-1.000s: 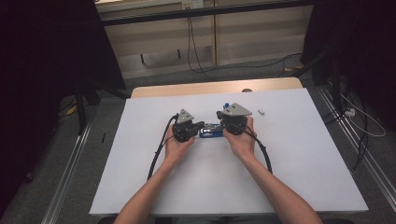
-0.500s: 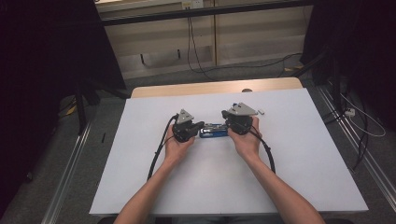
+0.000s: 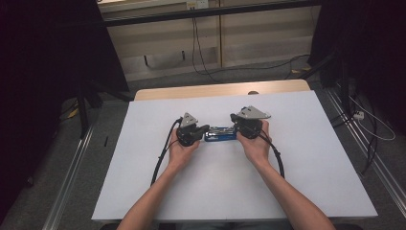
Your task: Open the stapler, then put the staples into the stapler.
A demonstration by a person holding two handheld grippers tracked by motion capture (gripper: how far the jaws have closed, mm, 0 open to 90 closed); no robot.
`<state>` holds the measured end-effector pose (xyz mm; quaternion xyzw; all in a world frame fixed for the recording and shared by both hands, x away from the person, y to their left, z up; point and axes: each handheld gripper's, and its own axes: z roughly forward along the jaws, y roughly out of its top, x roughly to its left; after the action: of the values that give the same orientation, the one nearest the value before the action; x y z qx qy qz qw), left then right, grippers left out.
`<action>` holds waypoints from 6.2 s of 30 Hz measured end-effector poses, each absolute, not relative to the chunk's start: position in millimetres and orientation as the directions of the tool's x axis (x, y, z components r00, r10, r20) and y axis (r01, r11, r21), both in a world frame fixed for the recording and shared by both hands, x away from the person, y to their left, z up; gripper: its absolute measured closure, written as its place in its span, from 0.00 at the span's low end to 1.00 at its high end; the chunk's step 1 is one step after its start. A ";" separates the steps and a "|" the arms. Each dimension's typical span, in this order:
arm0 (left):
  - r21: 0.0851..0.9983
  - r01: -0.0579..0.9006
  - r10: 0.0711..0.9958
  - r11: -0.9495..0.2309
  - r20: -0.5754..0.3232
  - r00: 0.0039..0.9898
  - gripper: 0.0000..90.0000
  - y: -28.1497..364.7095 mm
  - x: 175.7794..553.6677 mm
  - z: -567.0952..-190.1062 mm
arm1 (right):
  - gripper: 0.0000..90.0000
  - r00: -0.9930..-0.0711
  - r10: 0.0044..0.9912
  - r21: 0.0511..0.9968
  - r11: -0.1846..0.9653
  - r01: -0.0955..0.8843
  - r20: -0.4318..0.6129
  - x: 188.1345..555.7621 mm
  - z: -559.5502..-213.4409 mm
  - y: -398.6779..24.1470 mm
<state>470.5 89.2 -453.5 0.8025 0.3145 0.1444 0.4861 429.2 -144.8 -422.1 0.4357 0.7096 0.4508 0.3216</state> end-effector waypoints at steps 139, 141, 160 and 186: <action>0.897 0.369 0.726 -0.243 -0.084 0.683 0.07 140.8 431.5 -416.6 | 0.20 -0.416 0.903 0.917 0.075 0.392 0.104 405.5 -428.0 -230.0; 0.894 0.369 0.721 -0.255 -0.079 0.689 0.07 145.1 427.2 -417.5 | 0.18 -0.414 0.905 0.919 0.079 0.387 0.097 404.8 -426.7 -231.7; 0.917 0.308 0.727 -0.252 -0.030 0.686 0.07 187.9 375.7 -411.9 | 0.14 -0.384 0.920 0.920 0.078 0.385 0.083 404.2 -426.4 -239.1; 0.905 0.325 0.732 -0.273 -0.024 0.681 0.06 205.8 337.2 -422.7 | 0.15 -0.356 0.933 0.901 0.107 0.419 0.055 424.1 -419.1 -254.3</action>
<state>337.2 205.8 -422.7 0.7711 0.3427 0.2048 0.4961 424.1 -254.3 -419.1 0.4913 0.6880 0.4527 0.2835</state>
